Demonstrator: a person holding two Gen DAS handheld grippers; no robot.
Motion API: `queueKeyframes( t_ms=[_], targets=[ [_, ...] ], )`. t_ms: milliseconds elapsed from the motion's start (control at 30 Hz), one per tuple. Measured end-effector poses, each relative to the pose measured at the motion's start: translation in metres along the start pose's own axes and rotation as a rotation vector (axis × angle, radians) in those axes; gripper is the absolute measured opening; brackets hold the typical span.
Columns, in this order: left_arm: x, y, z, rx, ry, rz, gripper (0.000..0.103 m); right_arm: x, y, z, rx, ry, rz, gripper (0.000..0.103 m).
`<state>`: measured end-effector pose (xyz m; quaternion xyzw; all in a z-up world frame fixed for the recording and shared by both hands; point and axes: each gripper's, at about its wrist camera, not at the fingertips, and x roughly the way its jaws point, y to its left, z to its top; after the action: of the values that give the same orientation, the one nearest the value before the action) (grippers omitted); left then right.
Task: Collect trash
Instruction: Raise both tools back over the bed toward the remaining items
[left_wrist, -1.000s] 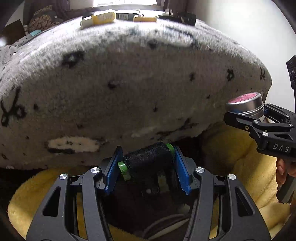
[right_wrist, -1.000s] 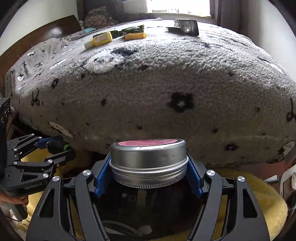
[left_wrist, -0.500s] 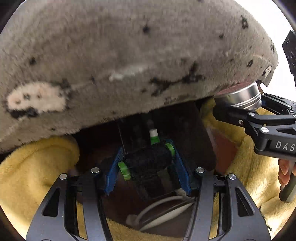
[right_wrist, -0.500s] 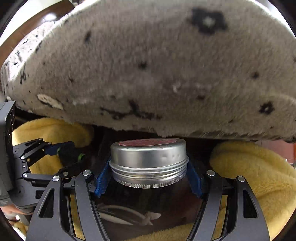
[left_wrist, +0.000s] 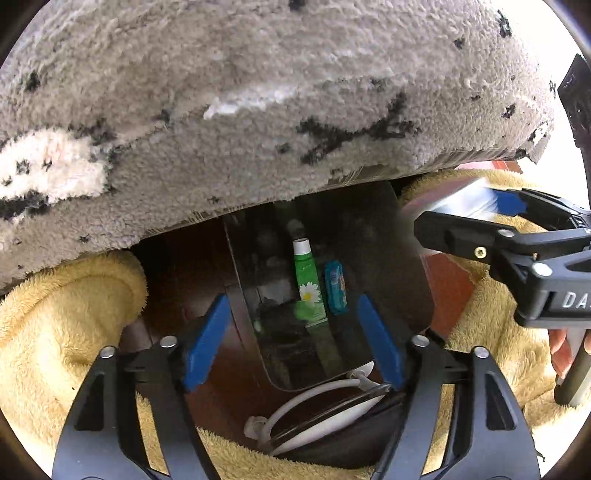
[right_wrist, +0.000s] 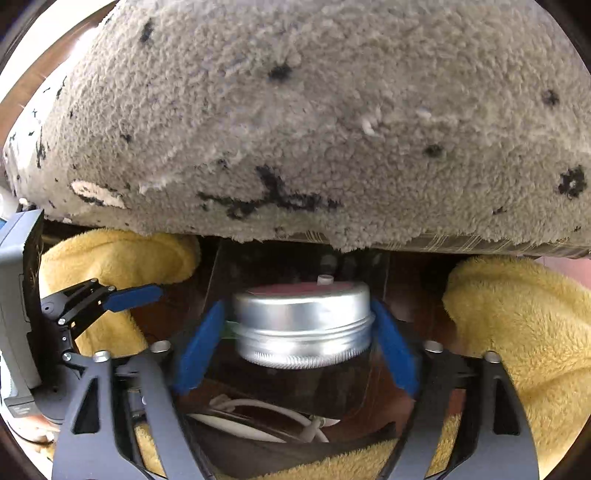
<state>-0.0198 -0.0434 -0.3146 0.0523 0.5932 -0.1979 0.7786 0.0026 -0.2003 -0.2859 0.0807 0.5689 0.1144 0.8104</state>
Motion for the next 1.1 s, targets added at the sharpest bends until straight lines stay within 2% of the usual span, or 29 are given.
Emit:
queueKeyframes(
  t_ms=[267, 400, 500, 667, 867, 1000, 1100],
  targets=[
    [-0.025, 0.006, 0.006, 0.0, -0.043, 0.028, 0.081, -0.023, -0.008, 0.008, 0.026, -0.067, -0.035, 0.088],
    [-0.057, 0.012, 0.017, 0.009, -0.125, 0.059, 0.085, -0.059, -0.004, 0.018, 0.0, -0.179, -0.085, 0.088],
    [-0.09, 0.018, 0.025, 0.005, -0.207, 0.076, 0.085, -0.094, -0.001, 0.03, -0.039, -0.292, -0.126, 0.088],
    [-0.146, 0.027, 0.044, 0.01, -0.355, 0.124, 0.088, -0.137, 0.0, 0.055, -0.069, -0.419, -0.175, 0.09],
    [-0.18, 0.047, 0.089, 0.01, -0.457, 0.175, 0.089, -0.161, -0.017, 0.108, -0.049, -0.509, -0.236, 0.09],
    [-0.184, 0.07, 0.137, -0.025, -0.466, 0.172, 0.09, -0.156, -0.025, 0.152, 0.008, -0.523, -0.268, 0.09],
    [-0.175, 0.087, 0.176, -0.042, -0.468, 0.214, 0.09, -0.148, -0.035, 0.186, 0.017, -0.509, -0.304, 0.09]
  ],
)
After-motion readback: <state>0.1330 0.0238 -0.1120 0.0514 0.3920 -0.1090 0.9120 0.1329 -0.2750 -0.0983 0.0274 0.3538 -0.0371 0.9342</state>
